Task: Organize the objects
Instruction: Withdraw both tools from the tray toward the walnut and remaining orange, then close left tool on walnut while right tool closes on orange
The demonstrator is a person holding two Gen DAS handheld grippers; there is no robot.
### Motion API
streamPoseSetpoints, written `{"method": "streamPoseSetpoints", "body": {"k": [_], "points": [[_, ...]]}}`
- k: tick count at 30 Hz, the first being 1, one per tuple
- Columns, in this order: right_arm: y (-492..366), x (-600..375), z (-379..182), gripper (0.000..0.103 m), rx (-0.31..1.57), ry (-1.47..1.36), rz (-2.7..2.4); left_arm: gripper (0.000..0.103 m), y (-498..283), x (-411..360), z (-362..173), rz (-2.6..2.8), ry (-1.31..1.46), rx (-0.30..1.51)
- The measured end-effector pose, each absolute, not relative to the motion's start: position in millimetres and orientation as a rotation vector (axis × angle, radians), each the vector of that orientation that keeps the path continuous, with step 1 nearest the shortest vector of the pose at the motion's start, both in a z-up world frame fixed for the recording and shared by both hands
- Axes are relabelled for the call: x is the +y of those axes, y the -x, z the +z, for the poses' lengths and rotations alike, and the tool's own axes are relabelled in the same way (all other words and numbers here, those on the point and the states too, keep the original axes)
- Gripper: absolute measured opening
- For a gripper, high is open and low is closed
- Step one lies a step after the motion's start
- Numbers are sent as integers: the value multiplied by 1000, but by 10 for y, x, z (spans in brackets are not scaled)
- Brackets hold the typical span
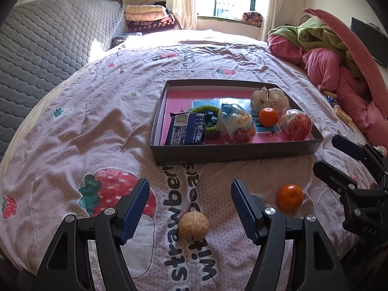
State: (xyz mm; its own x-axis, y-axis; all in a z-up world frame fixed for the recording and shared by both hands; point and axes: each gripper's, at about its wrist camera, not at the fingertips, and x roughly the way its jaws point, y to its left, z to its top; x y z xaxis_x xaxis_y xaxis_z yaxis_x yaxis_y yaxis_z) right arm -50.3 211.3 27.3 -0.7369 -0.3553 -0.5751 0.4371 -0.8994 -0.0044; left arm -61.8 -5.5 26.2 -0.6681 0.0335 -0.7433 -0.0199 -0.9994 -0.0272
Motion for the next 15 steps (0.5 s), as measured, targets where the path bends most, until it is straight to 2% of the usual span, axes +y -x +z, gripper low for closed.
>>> {"method": "streamPoseSetpoints", "body": {"k": [15], "points": [[404,2035,77,75,214,-914,-2518,71,527,-42,12,2812,1342,43]]}}
